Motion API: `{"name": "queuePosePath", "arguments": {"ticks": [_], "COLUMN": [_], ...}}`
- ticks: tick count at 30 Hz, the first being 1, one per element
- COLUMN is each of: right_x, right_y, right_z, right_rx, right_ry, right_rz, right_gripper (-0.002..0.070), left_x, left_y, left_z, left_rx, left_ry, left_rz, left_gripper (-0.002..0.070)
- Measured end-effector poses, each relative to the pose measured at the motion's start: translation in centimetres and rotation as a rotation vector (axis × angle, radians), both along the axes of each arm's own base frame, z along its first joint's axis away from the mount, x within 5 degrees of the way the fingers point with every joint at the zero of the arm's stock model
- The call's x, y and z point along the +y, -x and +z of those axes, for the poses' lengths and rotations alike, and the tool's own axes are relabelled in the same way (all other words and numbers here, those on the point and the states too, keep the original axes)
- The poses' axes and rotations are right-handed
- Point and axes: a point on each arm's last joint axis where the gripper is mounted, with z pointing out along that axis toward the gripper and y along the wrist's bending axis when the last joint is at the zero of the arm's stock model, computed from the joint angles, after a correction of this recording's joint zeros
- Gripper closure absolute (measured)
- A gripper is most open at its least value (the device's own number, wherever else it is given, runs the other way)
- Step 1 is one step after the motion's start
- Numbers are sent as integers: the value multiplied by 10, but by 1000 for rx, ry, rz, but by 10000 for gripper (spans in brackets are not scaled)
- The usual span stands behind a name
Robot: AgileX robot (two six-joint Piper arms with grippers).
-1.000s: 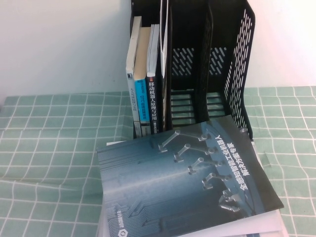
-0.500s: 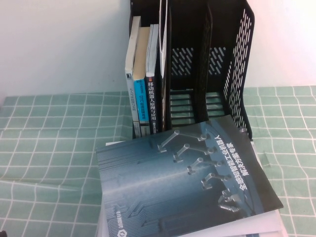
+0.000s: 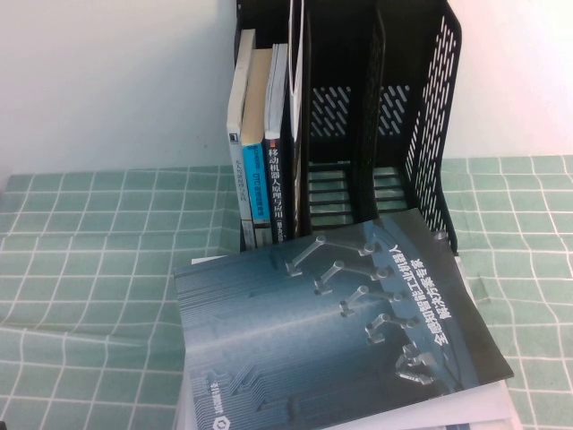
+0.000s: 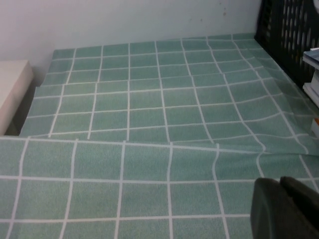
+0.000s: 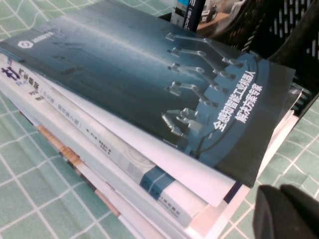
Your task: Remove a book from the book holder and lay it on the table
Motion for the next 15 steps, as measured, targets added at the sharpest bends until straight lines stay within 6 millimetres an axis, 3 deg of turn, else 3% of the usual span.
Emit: {"name": "queuePosePath", "arguments": {"ticks": [15], "right_x": [0], "right_y": [0], "right_z": [0], "right_rx": [0], "right_ry": [0], "right_rz": [0], "right_gripper": [673], "left_x": [0], "left_y": [0], "left_z": [0], "left_rx": [1], "left_ry": [-2], "left_rz": [0], "left_gripper": [678]}}
